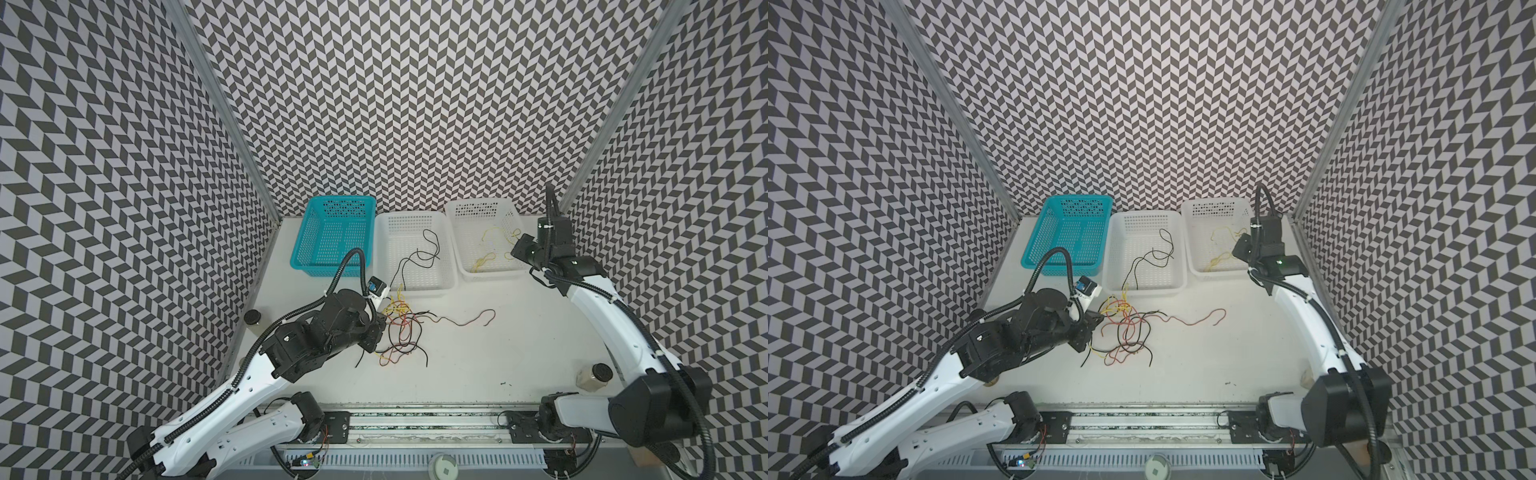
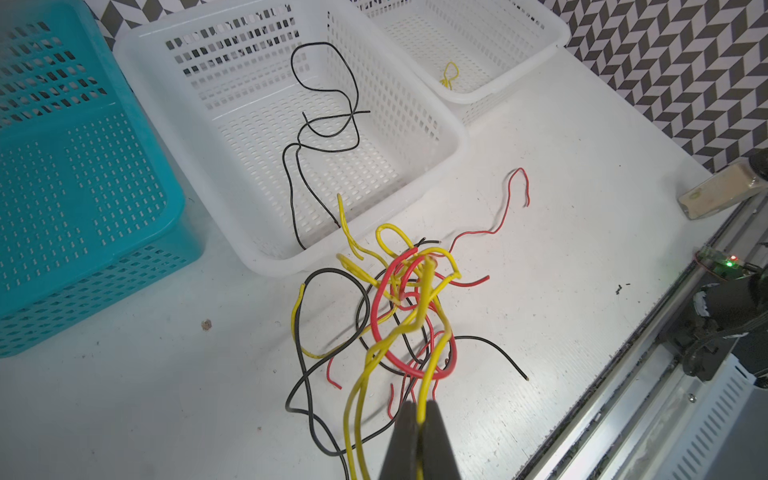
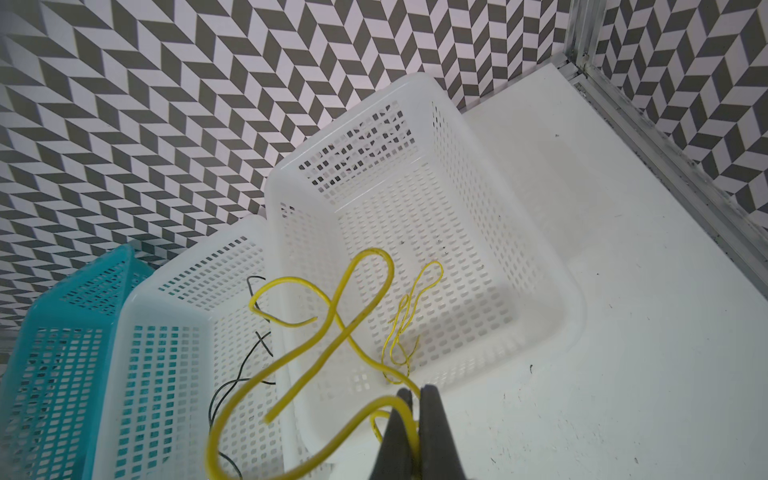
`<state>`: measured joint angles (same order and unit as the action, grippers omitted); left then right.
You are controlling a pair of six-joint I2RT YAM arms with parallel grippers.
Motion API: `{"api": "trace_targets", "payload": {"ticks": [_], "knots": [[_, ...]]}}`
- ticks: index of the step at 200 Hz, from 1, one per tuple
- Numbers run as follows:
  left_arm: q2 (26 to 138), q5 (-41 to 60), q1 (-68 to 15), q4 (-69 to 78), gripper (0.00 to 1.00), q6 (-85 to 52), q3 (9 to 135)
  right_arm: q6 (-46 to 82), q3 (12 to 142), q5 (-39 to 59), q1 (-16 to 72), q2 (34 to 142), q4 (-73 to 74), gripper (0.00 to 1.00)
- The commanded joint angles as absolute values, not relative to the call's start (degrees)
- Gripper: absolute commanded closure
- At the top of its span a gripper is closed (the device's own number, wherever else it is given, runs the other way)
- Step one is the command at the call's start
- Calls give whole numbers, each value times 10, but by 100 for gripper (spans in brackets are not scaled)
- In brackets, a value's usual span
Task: Untangle the cables
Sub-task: 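Carry the yellow wire with the right gripper to the farthest white basket, then lower the yellow wire into the farthest white basket and open the right gripper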
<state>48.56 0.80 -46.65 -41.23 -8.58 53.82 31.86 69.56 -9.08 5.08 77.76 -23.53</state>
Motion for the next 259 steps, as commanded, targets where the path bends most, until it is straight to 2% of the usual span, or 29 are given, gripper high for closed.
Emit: {"api": "trace_targets", "payload": {"ticks": [1, 115, 169, 259], "knots": [[481, 0, -463, -372, 100, -78, 529, 330, 716, -94, 48, 803, -170, 100], [455, 12, -459, -356, 100, -83, 504, 329, 782, -101, 41, 975, -138, 99], [451, 18, -455, -350, 100, -82, 499, 329, 788, -78, 41, 1006, -144, 94], [448, 25, -447, -347, 100, -82, 498, 328, 788, -45, 41, 981, -162, 76]]}}
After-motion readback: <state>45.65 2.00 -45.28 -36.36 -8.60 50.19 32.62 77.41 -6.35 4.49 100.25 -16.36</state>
